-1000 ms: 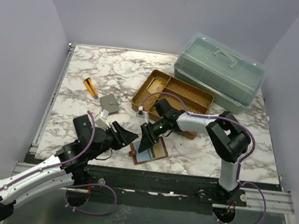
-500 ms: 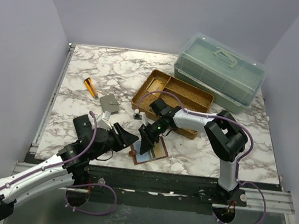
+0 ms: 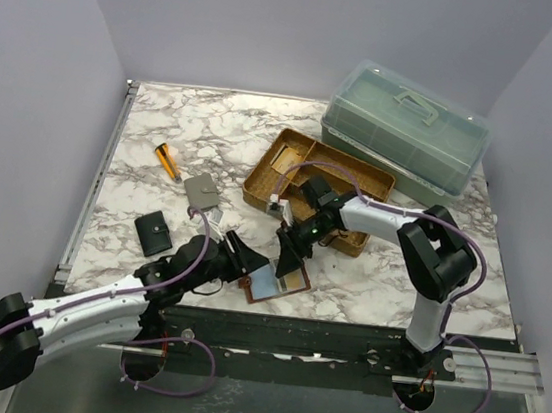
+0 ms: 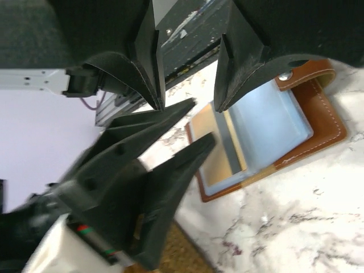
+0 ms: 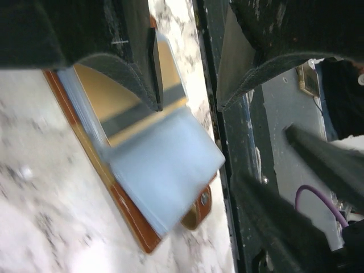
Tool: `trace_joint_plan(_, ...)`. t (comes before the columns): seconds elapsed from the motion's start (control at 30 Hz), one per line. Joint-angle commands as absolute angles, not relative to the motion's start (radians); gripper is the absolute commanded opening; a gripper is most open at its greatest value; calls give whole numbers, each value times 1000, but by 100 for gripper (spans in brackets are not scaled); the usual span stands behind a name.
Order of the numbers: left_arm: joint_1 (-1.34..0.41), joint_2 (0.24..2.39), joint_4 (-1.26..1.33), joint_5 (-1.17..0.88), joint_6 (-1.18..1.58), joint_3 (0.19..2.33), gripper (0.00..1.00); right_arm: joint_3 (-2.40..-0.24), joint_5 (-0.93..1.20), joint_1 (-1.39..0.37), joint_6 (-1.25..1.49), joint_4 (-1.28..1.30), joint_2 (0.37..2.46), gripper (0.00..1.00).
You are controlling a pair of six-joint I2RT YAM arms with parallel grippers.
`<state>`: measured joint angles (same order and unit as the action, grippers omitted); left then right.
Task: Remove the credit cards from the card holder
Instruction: Pick up the card holder from the center of the board.
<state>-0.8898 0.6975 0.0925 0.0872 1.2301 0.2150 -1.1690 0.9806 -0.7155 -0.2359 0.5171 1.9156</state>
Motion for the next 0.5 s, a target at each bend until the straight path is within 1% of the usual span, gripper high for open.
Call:
trace_joint_plan(0.0,-885,825,213,37,1238,231,45,-1086,946,-625,-198,457,1803,48)
trace_joint_plan(0.2,-886,906,288,39,1237,209,44,-991,914,-550,-131,374,1706,46)
trace_joint_plan(0.47,-886,1034,412,11,1254,194,39,-963,889,-548,-36,313,1740,44)
